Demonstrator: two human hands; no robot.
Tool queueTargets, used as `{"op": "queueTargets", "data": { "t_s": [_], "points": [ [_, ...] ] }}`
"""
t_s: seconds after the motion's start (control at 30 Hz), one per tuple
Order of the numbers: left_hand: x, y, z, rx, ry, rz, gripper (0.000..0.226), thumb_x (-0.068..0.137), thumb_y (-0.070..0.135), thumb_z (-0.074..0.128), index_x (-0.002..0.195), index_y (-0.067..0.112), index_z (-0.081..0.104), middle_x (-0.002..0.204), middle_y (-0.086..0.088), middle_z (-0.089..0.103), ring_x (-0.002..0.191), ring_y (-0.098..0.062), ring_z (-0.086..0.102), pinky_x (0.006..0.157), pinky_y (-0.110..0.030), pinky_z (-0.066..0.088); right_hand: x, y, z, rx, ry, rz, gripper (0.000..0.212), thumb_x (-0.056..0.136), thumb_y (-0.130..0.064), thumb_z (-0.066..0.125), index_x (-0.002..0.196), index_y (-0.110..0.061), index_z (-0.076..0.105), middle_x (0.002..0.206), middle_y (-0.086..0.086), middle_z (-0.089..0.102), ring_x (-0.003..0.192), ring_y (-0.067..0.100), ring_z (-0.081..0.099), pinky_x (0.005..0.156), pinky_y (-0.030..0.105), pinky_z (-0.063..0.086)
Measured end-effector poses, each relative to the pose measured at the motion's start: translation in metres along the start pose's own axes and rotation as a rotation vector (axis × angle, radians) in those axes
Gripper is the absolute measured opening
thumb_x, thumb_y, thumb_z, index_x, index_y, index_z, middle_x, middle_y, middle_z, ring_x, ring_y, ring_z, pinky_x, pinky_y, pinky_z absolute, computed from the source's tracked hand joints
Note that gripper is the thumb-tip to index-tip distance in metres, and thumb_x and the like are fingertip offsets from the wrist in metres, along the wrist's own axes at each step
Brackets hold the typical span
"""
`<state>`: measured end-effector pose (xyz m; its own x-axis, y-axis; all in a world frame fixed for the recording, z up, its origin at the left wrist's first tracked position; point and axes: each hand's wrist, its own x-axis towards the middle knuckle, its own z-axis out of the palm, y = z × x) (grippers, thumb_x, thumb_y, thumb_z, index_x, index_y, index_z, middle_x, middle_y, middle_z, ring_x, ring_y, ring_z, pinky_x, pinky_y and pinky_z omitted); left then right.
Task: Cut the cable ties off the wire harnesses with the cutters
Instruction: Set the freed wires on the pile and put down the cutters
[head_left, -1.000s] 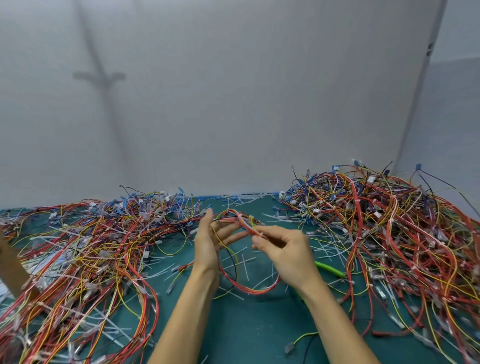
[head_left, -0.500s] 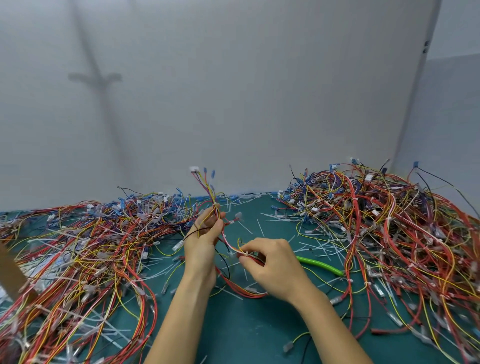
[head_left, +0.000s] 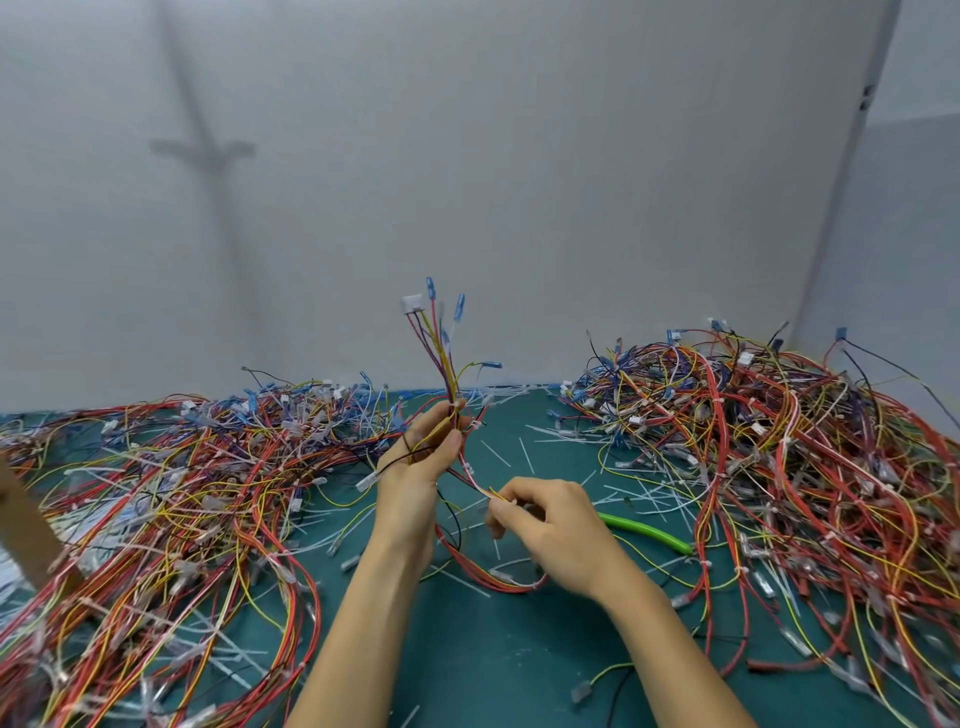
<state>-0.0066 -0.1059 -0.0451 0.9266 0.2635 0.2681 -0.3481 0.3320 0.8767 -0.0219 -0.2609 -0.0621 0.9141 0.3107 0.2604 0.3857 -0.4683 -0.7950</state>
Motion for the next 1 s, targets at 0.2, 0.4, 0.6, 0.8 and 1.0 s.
{"op": "queueTargets", "data": {
  "t_s": [0.2,0.4,0.6,0.8,1.0],
  "points": [
    [-0.002,0.002,0.006,0.017,-0.043,0.03,0.028,0.088,-0.004,0.06,0.104,0.017,0.068,0.09,0.005,0.076,0.089,-0.005,0.07,0.078,-0.013,0.052,0.001,-0.001,-0.002,0.063,-0.061,0.059,0.028,0.094,-0.027,0.058,0.068,-0.023,0.066,0.056,-0.003,0.056,0.053,0.008,0.047,0.057,0.027,0.038],
    [-0.004,0.0,0.01,-0.146,0.015,-0.009,0.033,0.073,0.022,0.07,0.104,0.01,0.069,0.087,0.0,0.073,0.08,-0.007,0.067,0.069,-0.017,0.051,0.002,0.002,-0.001,0.029,-0.075,0.103,0.029,0.097,-0.032,0.055,0.071,-0.023,0.064,0.055,-0.008,0.044,0.055,0.011,0.038,0.059,0.032,0.031],
    [-0.001,0.005,0.008,-0.291,0.033,-0.065,0.025,0.076,0.015,0.066,0.101,0.01,0.067,0.084,0.0,0.073,0.065,-0.005,0.063,0.061,-0.015,0.052,0.0,-0.007,-0.01,0.56,-0.182,0.132,0.033,0.102,-0.019,0.047,0.075,-0.01,0.063,0.052,-0.008,0.03,0.046,0.008,0.023,0.046,0.02,0.021],
    [-0.001,-0.002,0.004,0.094,0.09,-0.195,0.013,0.084,0.027,0.071,0.095,0.019,0.074,0.079,0.011,0.067,0.066,-0.004,0.05,0.07,-0.025,0.041,0.002,-0.01,-0.015,0.995,-0.057,0.065,0.029,0.093,-0.031,0.051,0.081,-0.01,0.069,0.056,-0.003,0.037,0.041,0.007,0.029,0.043,0.02,0.034],
    [-0.004,-0.005,0.001,0.514,-0.198,-0.247,0.03,0.088,0.043,0.064,0.092,0.015,0.072,0.072,0.008,0.061,0.056,-0.004,0.049,0.062,-0.019,0.041,0.007,-0.007,-0.013,1.042,0.231,0.098,0.031,0.091,-0.03,0.053,0.091,-0.002,0.065,0.057,-0.001,0.044,0.041,0.008,0.033,0.042,0.02,0.036]
  ]
}}
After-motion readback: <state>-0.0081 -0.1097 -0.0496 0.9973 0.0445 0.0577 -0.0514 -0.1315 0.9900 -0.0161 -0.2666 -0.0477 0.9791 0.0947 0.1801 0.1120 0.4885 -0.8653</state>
